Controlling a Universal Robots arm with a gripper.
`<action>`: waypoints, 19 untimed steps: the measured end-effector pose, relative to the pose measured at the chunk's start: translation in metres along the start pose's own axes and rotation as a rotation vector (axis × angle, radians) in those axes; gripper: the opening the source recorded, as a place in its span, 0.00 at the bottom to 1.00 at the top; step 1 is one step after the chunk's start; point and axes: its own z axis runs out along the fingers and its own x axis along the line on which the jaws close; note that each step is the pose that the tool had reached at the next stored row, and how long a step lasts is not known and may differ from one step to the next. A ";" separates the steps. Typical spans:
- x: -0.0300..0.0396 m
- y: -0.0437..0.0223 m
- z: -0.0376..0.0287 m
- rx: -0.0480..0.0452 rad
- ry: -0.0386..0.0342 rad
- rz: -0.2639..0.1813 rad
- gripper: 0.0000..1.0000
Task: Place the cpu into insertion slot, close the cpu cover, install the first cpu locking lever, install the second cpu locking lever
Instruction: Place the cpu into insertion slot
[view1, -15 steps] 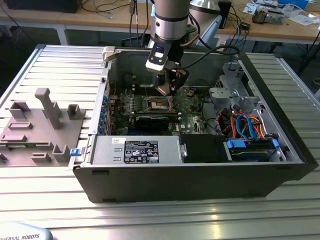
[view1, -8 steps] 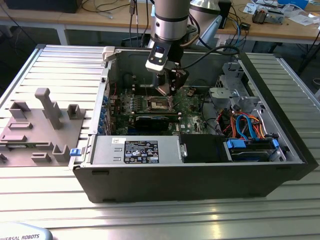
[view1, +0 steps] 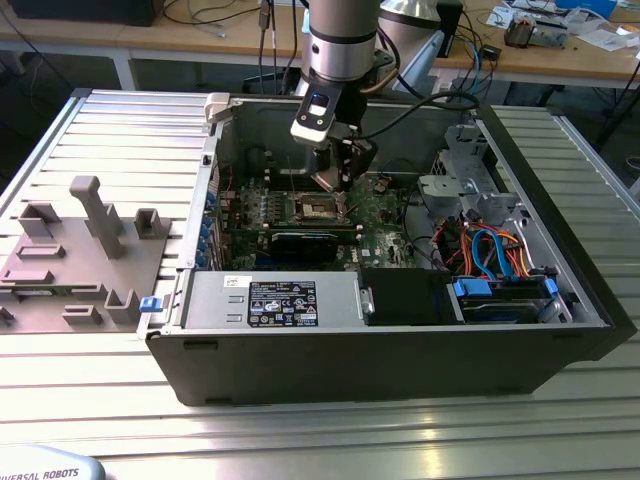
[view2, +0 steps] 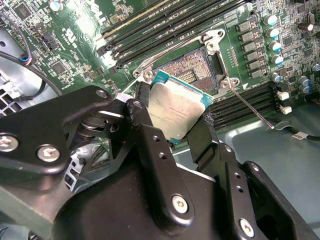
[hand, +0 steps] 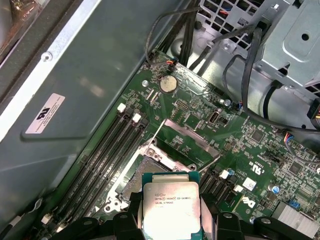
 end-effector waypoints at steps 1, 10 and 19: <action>0.0000 0.0000 0.0000 0.0001 -0.0001 0.002 0.55; 0.0000 0.0000 0.0006 0.0057 -0.0093 0.016 0.55; 0.0000 -0.0002 0.0026 0.0059 -0.0101 0.030 0.55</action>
